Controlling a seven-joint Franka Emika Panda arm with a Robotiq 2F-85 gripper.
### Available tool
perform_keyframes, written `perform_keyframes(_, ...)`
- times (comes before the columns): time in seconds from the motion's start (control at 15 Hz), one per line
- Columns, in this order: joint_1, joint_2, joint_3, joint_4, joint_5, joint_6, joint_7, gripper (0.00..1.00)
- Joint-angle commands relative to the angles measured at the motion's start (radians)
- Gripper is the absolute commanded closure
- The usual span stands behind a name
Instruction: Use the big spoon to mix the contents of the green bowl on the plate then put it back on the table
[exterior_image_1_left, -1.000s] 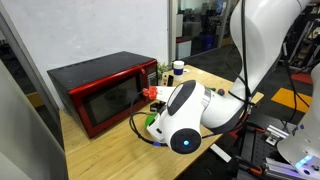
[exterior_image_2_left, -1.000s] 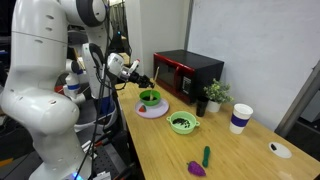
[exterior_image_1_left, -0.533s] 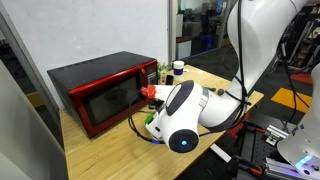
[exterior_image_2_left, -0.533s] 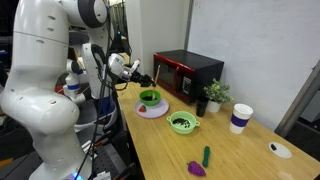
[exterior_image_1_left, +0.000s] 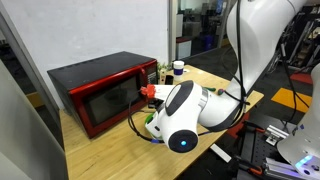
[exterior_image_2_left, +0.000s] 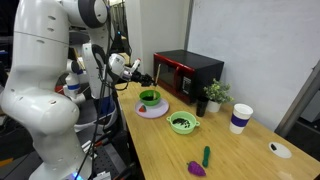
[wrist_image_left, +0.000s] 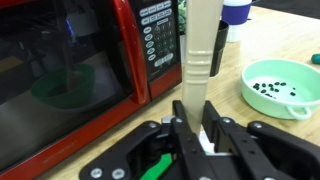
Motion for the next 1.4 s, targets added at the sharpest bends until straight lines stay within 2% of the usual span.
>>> perform_keyframes(0.0,0.003,0.027,0.011,0.022,-0.023,-0.013,0.018,0.94)
perform_keyframes(0.73,0.023,0.048,0.061,0.060,0.008,0.016,0.017,0.94)
perform_keyframes(1.33,0.019,0.046,0.050,0.021,0.004,0.002,0.022,0.94)
